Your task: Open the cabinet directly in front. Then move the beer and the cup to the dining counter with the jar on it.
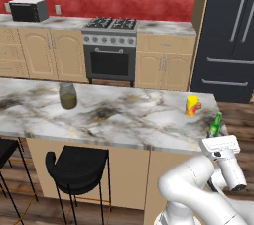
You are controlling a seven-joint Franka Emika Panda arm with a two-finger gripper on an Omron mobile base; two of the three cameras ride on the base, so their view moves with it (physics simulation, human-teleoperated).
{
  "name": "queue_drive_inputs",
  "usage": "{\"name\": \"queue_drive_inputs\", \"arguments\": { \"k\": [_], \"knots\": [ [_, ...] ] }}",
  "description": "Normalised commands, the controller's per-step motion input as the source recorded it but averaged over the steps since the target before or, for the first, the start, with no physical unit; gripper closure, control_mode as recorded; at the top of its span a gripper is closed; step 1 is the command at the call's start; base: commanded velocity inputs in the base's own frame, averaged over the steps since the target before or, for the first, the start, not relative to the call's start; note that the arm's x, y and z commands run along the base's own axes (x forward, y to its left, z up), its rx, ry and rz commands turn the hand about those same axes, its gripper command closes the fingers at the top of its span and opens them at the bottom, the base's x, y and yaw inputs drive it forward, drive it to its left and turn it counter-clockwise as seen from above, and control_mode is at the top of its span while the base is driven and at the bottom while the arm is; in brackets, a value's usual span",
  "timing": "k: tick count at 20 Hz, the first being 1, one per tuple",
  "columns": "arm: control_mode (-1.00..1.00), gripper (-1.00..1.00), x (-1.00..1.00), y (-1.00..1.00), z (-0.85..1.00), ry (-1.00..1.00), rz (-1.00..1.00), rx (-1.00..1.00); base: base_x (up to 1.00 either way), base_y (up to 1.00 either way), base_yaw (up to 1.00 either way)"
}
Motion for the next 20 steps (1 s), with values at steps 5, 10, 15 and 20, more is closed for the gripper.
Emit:
{"name": "queue_drive_inputs", "arguments": {
  "k": [5, 10, 15, 20],
  "knots": [
    [-1.00, 1.00, 0.07, -0.18, -0.35, -0.09, 0.05, -0.02, 0.00, 0.00, 0.00],
    [-1.00, 1.00, 0.07, -0.21, -0.38, -0.09, 0.06, -0.01, 0.00, 0.00, 0.00],
    [-1.00, 1.00, 0.03, -0.18, -0.40, -0.09, 0.06, -0.02, 0.00, 0.00, 0.00],
    [-1.00, -1.00, 0.03, -0.05, -0.35, -0.09, 0.06, -0.05, 0.00, 0.00, 0.00]
  ]
}}
